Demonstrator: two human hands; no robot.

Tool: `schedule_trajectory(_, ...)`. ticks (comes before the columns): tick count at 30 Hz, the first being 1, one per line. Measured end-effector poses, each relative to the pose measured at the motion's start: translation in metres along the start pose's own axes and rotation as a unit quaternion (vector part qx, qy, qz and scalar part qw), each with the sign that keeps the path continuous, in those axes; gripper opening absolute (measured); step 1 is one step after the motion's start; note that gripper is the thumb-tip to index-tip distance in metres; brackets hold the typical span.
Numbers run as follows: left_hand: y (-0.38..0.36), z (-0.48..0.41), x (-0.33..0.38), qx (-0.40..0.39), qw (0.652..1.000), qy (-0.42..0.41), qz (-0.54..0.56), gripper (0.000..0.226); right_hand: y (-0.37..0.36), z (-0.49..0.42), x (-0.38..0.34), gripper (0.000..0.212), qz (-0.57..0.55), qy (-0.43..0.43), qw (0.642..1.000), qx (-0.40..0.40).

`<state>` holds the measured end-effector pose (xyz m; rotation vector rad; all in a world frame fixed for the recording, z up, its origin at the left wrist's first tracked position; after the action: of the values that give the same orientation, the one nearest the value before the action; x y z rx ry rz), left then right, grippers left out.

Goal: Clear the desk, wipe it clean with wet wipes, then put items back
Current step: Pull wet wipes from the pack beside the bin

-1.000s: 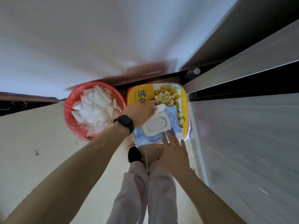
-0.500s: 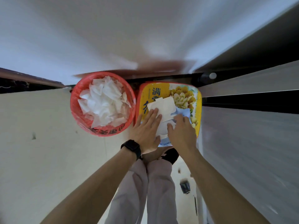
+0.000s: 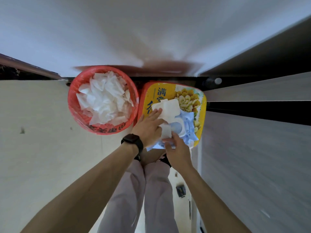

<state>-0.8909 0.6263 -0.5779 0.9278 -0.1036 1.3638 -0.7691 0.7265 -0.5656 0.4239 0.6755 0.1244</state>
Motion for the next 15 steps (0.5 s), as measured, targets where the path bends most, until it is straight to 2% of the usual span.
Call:
schedule_trajectory(1,0.001,0.0,0.004,0.01,1.0,0.003,-0.002,0.04,-0.001,-0.003,-0.001,0.021,0.027,0.023,0.999,0.006)
schedule_trajectory(3,-0.003,0.0,0.008,0.027,0.999,0.018,-0.016,0.039,-0.005,-0.009,-0.008,0.035,0.062,0.07,0.996,0.007)
schedule_trajectory(5,-0.01,-0.001,0.006,0.037,0.998,0.021,-0.047,0.042,-0.006,-0.012,-0.012,0.027,0.095,0.096,0.991,-0.008)
schedule_trajectory(7,-0.015,-0.001,-0.001,0.053,0.993,-0.004,-0.105,0.026,0.0,-0.013,-0.009,0.017,0.067,0.053,0.996,0.006)
schedule_trajectory(9,-0.02,0.0,-0.008,0.069,0.987,-0.028,-0.142,0.017,0.012,-0.016,-0.004,0.014,0.031,0.005,0.996,0.083)
schedule_trajectory(11,-0.024,0.001,-0.012,0.091,0.981,-0.046,-0.164,0.018,0.02,-0.021,-0.005,0.016,0.073,0.048,0.986,0.14)
schedule_trajectory(12,-0.027,0.002,-0.012,0.107,0.976,-0.058,-0.178,0.019,0.022,-0.026,-0.008,0.015,0.104,0.085,0.98,0.144)
schedule_trajectory(15,-0.034,0.006,-0.014,0.154,0.96,-0.08,-0.218,0.018,0.019,-0.042,-0.009,0.003,0.236,0.188,0.948,0.103)
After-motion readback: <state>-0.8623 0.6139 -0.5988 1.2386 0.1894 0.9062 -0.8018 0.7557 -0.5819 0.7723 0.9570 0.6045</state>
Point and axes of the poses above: each hand's wrist, its own z-axis away from the middle knuckle, its own y-axis out of the back of the hand, x = y × z, the point moved 3 cm from there along -z, towards the middle knuckle, and after that the axes turned 5 degrees about -z, right-handed, at the moved point
